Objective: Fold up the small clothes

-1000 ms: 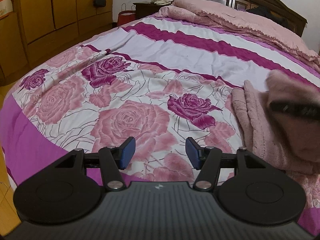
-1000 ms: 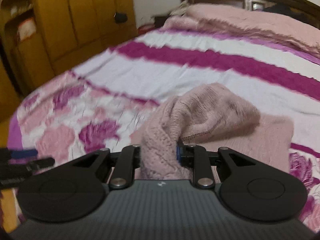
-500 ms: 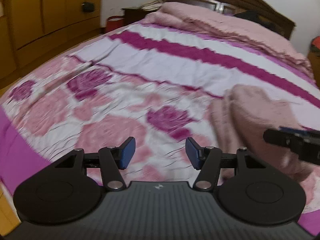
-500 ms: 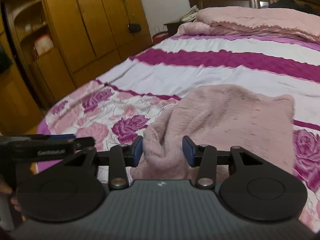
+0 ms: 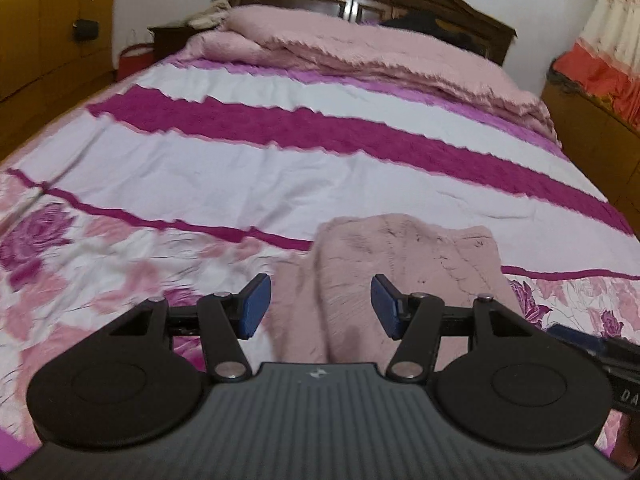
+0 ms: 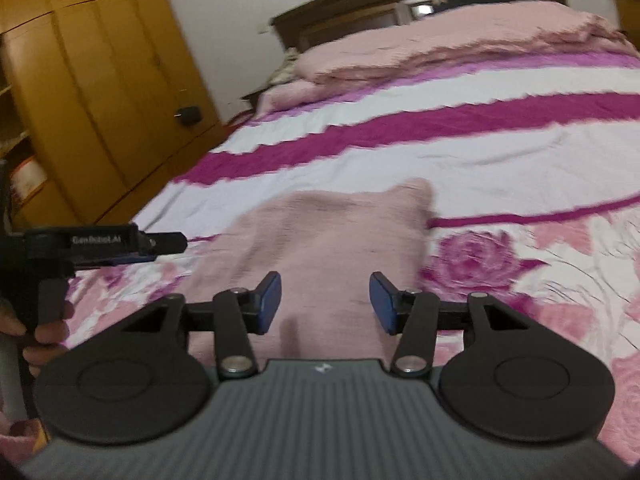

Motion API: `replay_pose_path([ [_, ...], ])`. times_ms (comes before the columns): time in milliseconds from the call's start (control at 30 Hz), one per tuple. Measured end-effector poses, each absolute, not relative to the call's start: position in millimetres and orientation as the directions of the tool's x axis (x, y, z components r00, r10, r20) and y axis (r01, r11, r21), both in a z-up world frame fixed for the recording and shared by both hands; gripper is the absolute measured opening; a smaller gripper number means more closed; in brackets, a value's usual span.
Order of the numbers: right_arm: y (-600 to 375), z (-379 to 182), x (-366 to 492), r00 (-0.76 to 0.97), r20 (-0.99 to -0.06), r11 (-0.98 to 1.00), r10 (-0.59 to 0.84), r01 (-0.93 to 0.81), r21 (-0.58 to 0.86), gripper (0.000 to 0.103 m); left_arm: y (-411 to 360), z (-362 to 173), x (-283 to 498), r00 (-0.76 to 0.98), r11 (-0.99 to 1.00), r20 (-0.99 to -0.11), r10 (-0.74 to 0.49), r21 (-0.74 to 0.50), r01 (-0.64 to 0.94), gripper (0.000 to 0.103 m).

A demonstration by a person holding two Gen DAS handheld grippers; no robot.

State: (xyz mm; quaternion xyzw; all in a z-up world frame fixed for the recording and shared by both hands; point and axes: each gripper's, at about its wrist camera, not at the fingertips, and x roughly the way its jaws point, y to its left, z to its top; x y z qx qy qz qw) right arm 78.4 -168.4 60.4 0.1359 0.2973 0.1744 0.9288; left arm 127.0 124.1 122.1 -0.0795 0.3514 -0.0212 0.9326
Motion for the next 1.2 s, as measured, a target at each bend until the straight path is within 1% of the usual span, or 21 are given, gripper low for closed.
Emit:
replay_pose_path([
  [133,-186.9,43.9,87.1,0.768,-0.521,0.903,0.372,-0.169,0.395,0.052,110.7,102.9,163.6,0.727,0.987,-0.679,-0.099,-0.158,-0.013,0.063],
  [200,-196.0,37.3,90.4,0.771,-0.52,0.895,0.367,-0.14,0.424,0.052,107.0,92.6,178.7,0.718,0.984,-0.686,-0.118,-0.179,-0.009,0.063],
  [233,-199.1,35.1,92.9,0.772,-0.521,0.891,0.364,-0.126,0.435,0.052,106.6,87.3,184.4,0.717,0.98,-0.683,-0.136,-0.199,-0.004,0.061],
  [267,-202.0,32.6,96.4,0.773,-0.523,0.889,0.358,-0.112,0.443,0.052,106.0,83.3,188.7,0.718,0.975,-0.677,-0.163,-0.223,0.011,0.054],
  [300,-203.8,30.9,99.2,0.772,-0.527,0.888,0.355,-0.101,0.449,0.052,105.6,79.9,191.7,0.72,0.97,-0.67,-0.182,-0.241,0.021,0.03],
  [333,-205.9,28.4,103.0,0.771,-0.529,0.883,0.354,-0.09,0.46,0.053,104.9,77.8,193.9,0.721,0.968,-0.666,-0.192,-0.249,0.028,0.018],
  [400,-210.9,23.3,111.8,0.765,-0.53,0.865,0.366,-0.07,0.496,0.054,105.5,79.0,190.8,0.743,0.972,-0.647,-0.172,-0.236,0.019,0.014],
  [500,-207.5,21.3,119.8,0.746,-0.52,0.837,0.416,-0.09,0.54,0.054,113.6,91.5,176.3,0.795,0.977,-0.593,-0.129,-0.214,-0.002,0.014],
  [567,-197.1,24.3,119.4,0.734,-0.499,0.829,0.46,-0.153,0.537,0.053,125.4,98.6,170.9,0.809,0.975,-0.575,-0.117,-0.221,-0.016,0.014],
  [600,-191.1,24.8,118.9,0.727,-0.493,0.826,0.478,-0.181,0.534,0.053,132.2,99.4,171.9,0.808,0.975,-0.579,-0.11,-0.221,-0.025,0.014],
  [667,-175.8,24.1,117.8,0.715,-0.491,0.827,0.497,-0.22,0.517,0.053,143.4,90.6,181.2,0.785,0.976,-0.614,-0.086,-0.211,-0.059,0.014],
  [767,-158.8,26.3,114.0,0.734,-0.5,0.865,0.459,-0.241,0.441,0.053,152.6,65.4,196.5,0.731,0.973,-0.677,-0.089,-0.216,-0.081,0.014],
  [800,-158.6,27.2,113.5,0.734,-0.5,0.866,0.459,-0.244,0.437,0.053,153.2,58.7,198.2,0.719,0.975,-0.689,-0.09,-0.209,-0.079,0.015],
  [900,-162.1,29.7,113.0,0.727,-0.506,0.863,0.463,-0.24,0.444,0.053,153.6,55.8,194.0,0.727,0.978,-0.681,-0.089,-0.197,-0.065,0.015],
  [1000,-170.3,30.1,110.5,0.724,-0.507,0.851,0.467,-0.214,0.479,0.053,158.5,66.5,182.7,0.73,0.968,-0.67,-0.133,-0.247,-0.05,0.016],
  [1067,-174.7,30.4,105.8,0.726,-0.505,0.847,0.466,-0.202,0.492,0.054,158.8,75.5,170.9,0.724,0.963,-0.671,-0.158,-0.268,-0.038,0.018],
  [1100,-175.0,30.9,103.3,0.728,-0.504,0.847,0.465,-0.199,0.494,0.054,158.7,79.6,163.9,0.722,0.961,-0.67,-0.17,-0.274,-0.027,0.022],
  [1167,-177.9,32.0,98.5,0.732,-0.502,0.847,0.461,-0.194,0.494,0.054,155.5,87.1,146.7,0.716,0.96,-0.671,-0.194,-0.28,-0.002,0.032],
  [1200,-179.0,33.2,95.6,0.733,-0.503,0.849,0.458,-0.192,0.492,0.054,153.6,89.4,137.0,0.711,0.96,-0.673,-0.203,-0.278,0.011,0.04],
])
